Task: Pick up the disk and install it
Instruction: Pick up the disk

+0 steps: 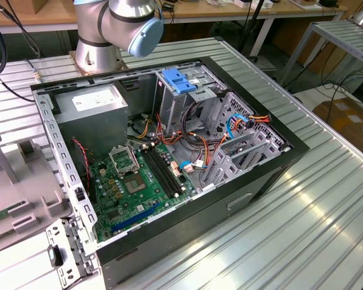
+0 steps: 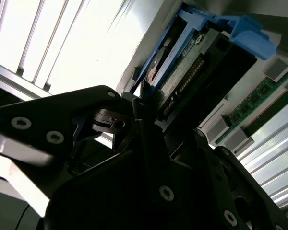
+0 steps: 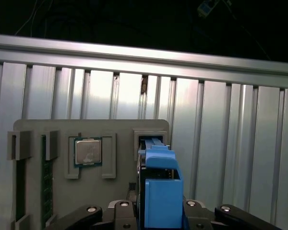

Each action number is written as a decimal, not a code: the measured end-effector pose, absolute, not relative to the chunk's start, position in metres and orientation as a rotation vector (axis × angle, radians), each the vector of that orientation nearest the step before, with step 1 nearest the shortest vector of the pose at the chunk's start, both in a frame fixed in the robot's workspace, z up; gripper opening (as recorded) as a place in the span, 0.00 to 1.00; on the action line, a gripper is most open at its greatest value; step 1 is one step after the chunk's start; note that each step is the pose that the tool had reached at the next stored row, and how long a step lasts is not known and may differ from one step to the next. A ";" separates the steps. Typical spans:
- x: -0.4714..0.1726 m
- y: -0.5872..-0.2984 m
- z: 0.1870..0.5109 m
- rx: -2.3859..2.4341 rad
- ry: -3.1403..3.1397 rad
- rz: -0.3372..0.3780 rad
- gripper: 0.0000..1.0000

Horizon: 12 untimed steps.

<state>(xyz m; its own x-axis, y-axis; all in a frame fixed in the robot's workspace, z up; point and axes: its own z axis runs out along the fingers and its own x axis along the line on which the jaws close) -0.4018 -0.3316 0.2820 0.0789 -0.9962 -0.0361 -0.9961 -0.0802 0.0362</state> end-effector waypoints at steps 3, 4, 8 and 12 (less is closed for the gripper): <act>-0.402 -0.332 0.284 2.306 -2.129 -0.080 0.36; -0.402 -0.332 0.285 2.306 -2.129 -0.080 0.36; -0.402 -0.332 0.288 2.306 -2.129 -0.080 0.36; -0.402 -0.332 0.291 2.306 -2.129 -0.080 0.36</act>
